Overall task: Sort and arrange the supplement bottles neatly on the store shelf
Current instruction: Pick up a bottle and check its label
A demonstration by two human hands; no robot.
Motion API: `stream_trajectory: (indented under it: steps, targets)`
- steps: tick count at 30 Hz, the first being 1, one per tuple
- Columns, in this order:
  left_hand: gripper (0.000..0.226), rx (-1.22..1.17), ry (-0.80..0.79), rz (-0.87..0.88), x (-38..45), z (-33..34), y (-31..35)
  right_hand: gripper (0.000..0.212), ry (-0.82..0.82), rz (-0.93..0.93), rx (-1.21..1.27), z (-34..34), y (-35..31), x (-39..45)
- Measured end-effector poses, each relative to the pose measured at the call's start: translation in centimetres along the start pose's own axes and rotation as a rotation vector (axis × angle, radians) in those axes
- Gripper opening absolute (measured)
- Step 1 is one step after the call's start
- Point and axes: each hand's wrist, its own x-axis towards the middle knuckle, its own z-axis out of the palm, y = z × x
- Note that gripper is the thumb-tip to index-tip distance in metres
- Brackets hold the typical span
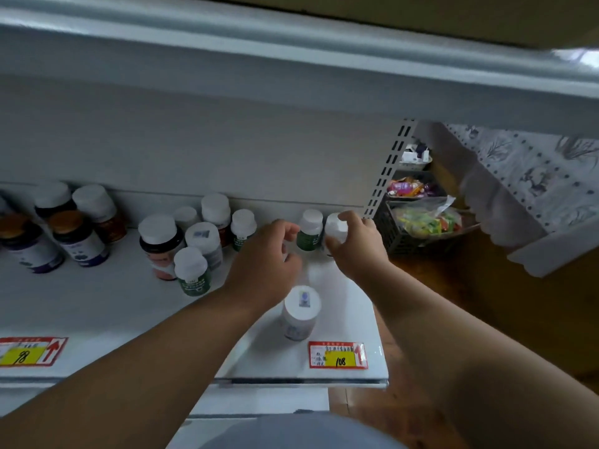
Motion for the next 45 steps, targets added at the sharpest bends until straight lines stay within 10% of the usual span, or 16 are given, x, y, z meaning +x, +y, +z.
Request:
stream_trajectory:
  steps: [10, 21, 38, 45]
  targets:
    - [0.032, 0.013, -0.088, -0.005, 1.5, 1.2, 0.0, 0.028, 0.061, 0.009, 0.305, -0.2, 0.8, 0.3]
    - [0.04, -0.381, 0.006, -0.018, -4.5, -2.6, 0.5, 0.019, -0.451, 0.04, 1.337, -7.0, -4.3, -9.7]
    - [0.049, -0.321, -0.088, 0.152, -10.4, -3.6, 2.5, 0.045, -0.265, 0.129, 1.146, -8.1, -4.7, -16.5]
    - [0.04, 0.358, -0.026, 0.279, -9.1, -0.7, 1.3, 0.021, -0.21, 0.02, 0.606, -7.1, -0.5, -13.8]
